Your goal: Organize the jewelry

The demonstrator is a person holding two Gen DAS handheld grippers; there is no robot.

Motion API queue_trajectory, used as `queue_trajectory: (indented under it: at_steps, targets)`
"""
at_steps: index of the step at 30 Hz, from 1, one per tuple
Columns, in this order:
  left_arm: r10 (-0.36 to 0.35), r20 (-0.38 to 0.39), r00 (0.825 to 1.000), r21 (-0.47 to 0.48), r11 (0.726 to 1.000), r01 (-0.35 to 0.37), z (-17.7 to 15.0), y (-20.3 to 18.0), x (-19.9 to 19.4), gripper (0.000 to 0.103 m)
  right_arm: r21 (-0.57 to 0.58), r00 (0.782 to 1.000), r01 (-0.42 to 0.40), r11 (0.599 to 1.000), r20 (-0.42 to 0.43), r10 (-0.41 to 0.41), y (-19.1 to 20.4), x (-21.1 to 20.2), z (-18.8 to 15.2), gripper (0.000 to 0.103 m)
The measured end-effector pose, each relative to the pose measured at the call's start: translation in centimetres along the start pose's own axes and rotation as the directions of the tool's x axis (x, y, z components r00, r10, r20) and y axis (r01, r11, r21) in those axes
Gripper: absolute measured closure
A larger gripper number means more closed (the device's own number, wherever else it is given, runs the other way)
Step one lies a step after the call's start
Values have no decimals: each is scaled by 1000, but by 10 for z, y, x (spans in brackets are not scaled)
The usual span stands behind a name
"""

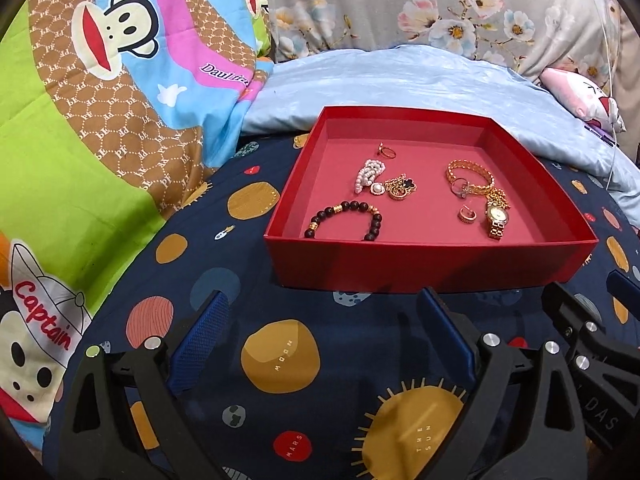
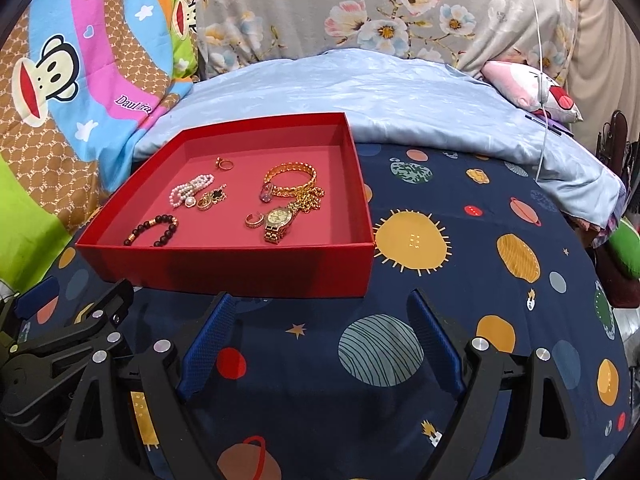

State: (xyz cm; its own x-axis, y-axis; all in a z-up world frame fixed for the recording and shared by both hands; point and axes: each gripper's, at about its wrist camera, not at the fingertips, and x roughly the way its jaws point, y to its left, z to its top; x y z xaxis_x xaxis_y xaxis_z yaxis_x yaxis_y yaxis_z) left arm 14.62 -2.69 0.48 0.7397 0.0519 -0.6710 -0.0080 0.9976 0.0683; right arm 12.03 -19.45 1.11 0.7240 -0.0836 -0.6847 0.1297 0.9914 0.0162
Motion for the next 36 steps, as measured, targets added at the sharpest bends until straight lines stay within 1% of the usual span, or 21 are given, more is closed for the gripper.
queue_trajectory:
  at_steps: [8,36]
  targets:
    - [6,6,1000,-1,1000,-6,1,0,-2,11,-5,1000,1,1000,18,-1,1,-3,0,17]
    - [17,8,1000,1,1000,-17,1,0,-3,11,-6,1000,2,1000,17,-2,1,-3,0,17]
